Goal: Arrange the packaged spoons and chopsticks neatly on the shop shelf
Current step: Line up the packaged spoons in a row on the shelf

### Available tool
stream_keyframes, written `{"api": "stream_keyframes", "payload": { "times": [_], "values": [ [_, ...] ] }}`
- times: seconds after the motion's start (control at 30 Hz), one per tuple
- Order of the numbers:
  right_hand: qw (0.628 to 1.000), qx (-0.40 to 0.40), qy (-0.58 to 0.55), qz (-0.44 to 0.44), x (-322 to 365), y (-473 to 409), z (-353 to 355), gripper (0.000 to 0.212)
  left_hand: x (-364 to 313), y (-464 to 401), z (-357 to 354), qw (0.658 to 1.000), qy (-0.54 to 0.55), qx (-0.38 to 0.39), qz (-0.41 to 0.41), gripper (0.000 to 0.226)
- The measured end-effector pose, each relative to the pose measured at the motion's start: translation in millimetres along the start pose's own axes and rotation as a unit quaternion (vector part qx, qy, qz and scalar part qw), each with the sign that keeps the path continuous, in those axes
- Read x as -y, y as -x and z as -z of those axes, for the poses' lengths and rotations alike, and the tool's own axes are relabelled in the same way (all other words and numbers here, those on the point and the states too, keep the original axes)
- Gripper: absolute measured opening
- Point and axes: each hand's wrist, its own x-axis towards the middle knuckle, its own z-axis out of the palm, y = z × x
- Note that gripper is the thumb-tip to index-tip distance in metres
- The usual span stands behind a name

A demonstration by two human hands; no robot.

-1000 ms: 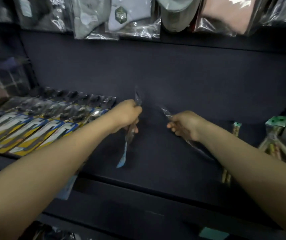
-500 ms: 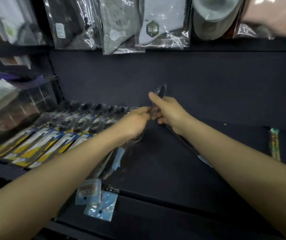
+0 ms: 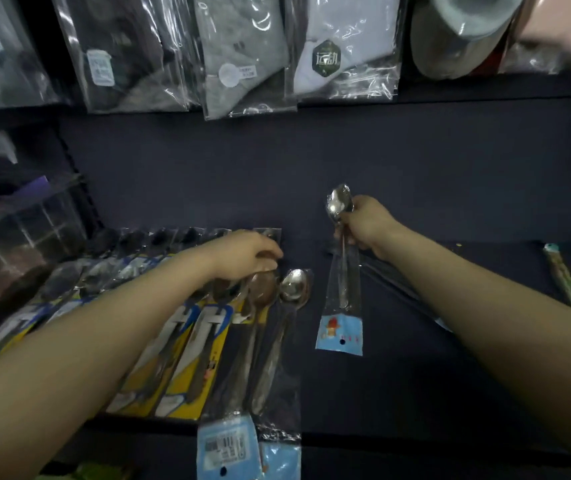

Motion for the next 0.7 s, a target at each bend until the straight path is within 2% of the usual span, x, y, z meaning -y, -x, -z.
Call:
{"api": "stream_keyframes", "payload": {
  "times": [0.17, 0.27, 0.33, 0.4, 0.5, 0.7],
  "values": [
    [1.000, -0.005, 0.014, -0.017, -5, -6, -15, 0.024, -9, -13, -7, 0.994, 0.063, 0.049, -0.079, 0.033],
    [0.998, 0.013, -0.056, -0.027, -4, -6, -23, 0.024, -13, -20, -12, 0.989, 0.062, 0.060, -0.118, 0.013],
    [0.997, 0.017, -0.063, -0.046, -2, -7, -27, 0.021, -12, -18, -12, 0.985, 0.095, 0.056, -0.134, 0.007],
    [0.994, 0.014, -0.081, -0.070, -2, -10, -33, 0.027, -9, -14, -9, 0.976, 0.156, 0.036, -0.149, 0.012],
    [0.987, 0.018, -0.131, -0.093, 1, -12, -44, 0.034, -3, -8, -3, 0.963, 0.226, -0.001, -0.149, 0.006],
    [0.984, 0.035, -0.150, -0.092, 10, -9, -67, 0.030, 0, -8, -10, 0.967, 0.213, -0.022, -0.140, 0.007]
  ]
}}
